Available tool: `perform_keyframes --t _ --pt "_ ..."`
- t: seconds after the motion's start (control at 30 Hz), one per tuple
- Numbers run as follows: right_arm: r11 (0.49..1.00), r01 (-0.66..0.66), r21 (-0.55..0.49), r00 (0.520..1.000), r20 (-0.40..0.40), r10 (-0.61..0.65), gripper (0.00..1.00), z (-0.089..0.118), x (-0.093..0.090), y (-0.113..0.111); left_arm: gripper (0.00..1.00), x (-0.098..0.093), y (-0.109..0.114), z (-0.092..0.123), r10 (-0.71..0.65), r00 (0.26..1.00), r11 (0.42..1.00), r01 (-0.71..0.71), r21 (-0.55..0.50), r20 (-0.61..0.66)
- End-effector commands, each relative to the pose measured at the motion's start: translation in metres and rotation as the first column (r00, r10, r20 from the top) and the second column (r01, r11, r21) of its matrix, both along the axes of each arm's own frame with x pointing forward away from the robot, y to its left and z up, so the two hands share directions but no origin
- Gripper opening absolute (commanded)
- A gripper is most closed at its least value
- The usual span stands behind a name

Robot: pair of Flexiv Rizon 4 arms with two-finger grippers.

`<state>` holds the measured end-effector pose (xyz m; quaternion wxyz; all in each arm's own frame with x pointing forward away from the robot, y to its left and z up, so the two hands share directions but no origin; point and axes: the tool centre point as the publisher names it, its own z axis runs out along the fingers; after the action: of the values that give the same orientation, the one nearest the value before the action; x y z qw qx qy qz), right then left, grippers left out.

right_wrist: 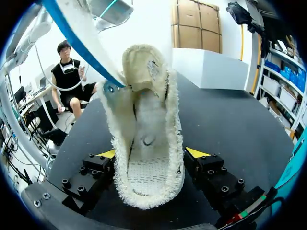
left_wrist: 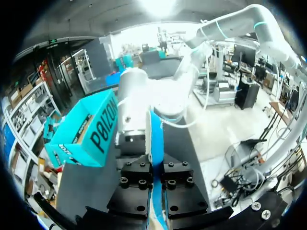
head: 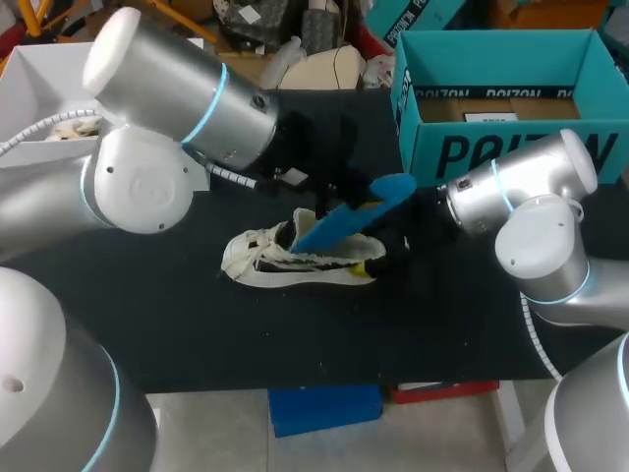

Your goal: Take the shoe out of the shoebox, open the shoe tongue, remove and reinsert the insole, then place the shoe into the shoebox

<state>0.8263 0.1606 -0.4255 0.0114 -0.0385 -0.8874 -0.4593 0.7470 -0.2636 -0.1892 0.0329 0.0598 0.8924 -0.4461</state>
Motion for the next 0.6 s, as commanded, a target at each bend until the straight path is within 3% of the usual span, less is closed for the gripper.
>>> perform_keyframes --t 0.03,0.23,0.6 --pt "1.0 0.001 -0.002 1.0 -0.001 -0.001 0.0 -0.002 0.001 0.0 0.0 -0.014 0.034 0.068 -0.063 0.997 0.991 0.057 -0.124 -0.043" --pt "1.0 0.001 -0.002 1.0 -0.001 -0.001 0.0 -0.002 0.001 0.0 0.0 -0.024 0.042 0.131 -0.32 0.926 0.895 0.226 -0.383 -0.202" --pt "1.0 0.001 -0.002 1.0 -0.001 -0.001 0.0 -0.002 0.001 0.0 0.0 -0.024 0.042 0.131 -0.32 0.926 0.895 0.226 -0.383 -0.202"
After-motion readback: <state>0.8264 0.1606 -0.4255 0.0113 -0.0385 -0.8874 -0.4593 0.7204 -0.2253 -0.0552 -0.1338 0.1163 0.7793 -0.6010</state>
